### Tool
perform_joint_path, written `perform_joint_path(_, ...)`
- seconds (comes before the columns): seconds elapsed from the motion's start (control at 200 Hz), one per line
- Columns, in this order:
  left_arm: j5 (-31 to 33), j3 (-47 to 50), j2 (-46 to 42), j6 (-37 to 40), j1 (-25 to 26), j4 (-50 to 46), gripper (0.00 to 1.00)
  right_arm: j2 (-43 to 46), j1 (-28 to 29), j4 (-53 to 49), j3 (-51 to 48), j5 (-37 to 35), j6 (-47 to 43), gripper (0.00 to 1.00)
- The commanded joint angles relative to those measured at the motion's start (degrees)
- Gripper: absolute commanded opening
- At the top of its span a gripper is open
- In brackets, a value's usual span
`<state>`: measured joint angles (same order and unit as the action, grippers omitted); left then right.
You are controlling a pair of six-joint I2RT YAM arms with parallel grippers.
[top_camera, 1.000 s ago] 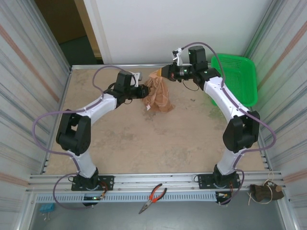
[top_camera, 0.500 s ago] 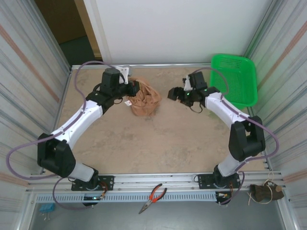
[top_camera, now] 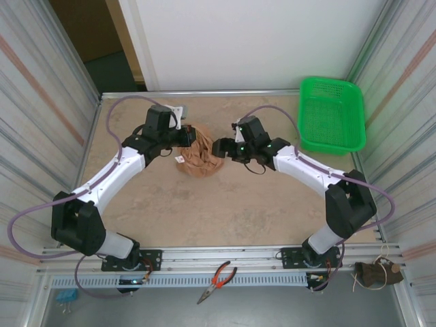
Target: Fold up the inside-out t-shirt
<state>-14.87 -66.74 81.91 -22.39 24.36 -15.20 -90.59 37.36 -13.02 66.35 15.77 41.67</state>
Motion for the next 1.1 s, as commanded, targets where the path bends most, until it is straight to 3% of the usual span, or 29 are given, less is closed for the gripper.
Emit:
perform_joint_path(0.0, 0.4, -1.0, -2.4, -0.8, -0.1, 0.4, 0.0, -0.2, 1.8, 1.1, -0.9, -4.3, 1.9, 0.77)
perform_joint_path(0.105, 0.4, -1.7, -2.7, -1.4, -0.1, 0.1, 0.0, -4.3, 2.5, 2.5, -0.5, -9.3, 3.0, 0.73)
perform_joint_path(0.14, 0.4, -2.1, -2.9, -1.6, -0.2, -0.1, 0.0, -5.5, 2.5, 2.6, -0.1, -10.9, 2.9, 0.66)
perform_joint_path(0.16, 0.4, -2.2, -3.1, -1.5, -0.3, -0.2, 0.0, -6.1, 2.5, 2.5, 0.1, -11.5, 2.7, 0.55)
perform_joint_path(0.195, 0.3, -2.5, -3.4, -1.5, -0.4, -0.5, 0.01, -6.7, 2.2, 2.1, 0.6, -11.9, 1.9, 0.24)
perform_joint_path(0.225, 0.3, -2.8, -3.7, -1.3, -0.6, -0.9, 0.12, -6.6, 2.0, 1.8, 1.0, -11.8, 1.2, 0.0)
perform_joint_path(0.306, 1.2, -3.2, -4.5, 0.3, -1.2, -2.5, 0.47, -4.4, 1.7, -0.6, 2.9, -11.9, -2.3, 0.0)
perform_joint_path(0.411, 2.9, -1.8, -6.1, 2.1, -2.1, -3.0, 0.58, -1.9, 1.2, -6.6, 7.1, -12.4, -7.9, 0.0)
perform_joint_path(0.571, 4.2, 1.7, -6.4, 4.5, -2.3, -2.3, 0.62, -0.6, -0.3, -12.5, 11.5, -10.0, -13.6, 0.0)
perform_joint_path(0.837, 6.2, 8.9, -2.7, 6.5, -1.4, 1.8, 0.61, -0.8, -2.0, -13.5, 11.4, -7.9, -15.1, 0.0)
perform_joint_path(1.097, 6.5, 14.8, -0.8, 6.3, 3.2, 9.4, 0.61, -1.1, -2.2, -13.5, 11.0, -7.7, -14.8, 0.0)
